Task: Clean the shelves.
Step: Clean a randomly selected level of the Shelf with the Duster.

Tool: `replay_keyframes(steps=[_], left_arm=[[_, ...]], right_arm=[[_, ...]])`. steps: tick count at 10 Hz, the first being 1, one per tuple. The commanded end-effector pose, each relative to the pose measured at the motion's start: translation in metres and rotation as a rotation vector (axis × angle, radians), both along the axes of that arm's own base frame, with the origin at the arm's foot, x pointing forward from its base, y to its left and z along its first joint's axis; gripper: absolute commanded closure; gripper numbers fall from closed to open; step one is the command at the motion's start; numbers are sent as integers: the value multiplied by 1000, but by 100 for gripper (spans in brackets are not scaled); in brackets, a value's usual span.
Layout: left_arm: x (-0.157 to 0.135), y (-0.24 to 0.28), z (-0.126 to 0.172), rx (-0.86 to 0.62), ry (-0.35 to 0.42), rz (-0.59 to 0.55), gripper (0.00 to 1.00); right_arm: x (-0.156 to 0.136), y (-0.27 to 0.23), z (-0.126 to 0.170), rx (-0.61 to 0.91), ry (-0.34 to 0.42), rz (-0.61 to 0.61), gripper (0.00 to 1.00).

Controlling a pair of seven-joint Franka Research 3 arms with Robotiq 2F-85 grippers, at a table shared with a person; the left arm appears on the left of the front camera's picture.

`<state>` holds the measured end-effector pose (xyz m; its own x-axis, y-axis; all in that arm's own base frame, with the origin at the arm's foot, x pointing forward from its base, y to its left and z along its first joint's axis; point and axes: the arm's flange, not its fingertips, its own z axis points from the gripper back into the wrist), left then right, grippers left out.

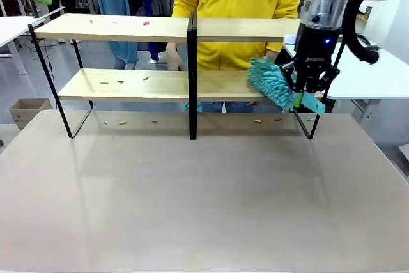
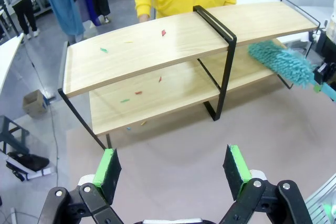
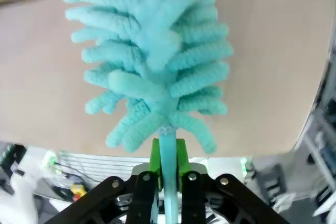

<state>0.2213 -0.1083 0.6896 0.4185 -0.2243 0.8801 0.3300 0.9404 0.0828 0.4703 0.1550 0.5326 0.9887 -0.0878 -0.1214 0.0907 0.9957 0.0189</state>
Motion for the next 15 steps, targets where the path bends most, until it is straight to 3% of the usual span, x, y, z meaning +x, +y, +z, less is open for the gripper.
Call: replay_keyframes(steps=[1, 2, 3, 8, 10, 12, 13, 15], left_arm=[[0, 1, -1, -3, 2, -4, 0], [0, 1, -1, -3, 2, -4, 0], [0, 1, -1, -3, 2, -4, 0], [0, 1, -1, -3, 2, -4, 0], [0, 1, -1, -3, 2, -4, 0], [0, 1, -1, -3, 2, -4, 0], [0, 1, -1, -3, 2, -4, 0], [0, 1, -1, -3, 2, -4, 0]], right_arm=[[-11, -3, 6, -152, 76, -315, 88], [-11, -1, 9, -181, 23, -334, 88], [-11, 4, 10, -122, -26, -231, 88], [-13, 15, 13, -32, -111, -25, 88], [-19, 13, 17, 71, -79, 101, 88], [-33, -3, 26, 211, 62, 335, 88], [-43, -13, 32, 252, 97, 431, 88], [-86, -58, 57, 318, 195, 649, 88]])
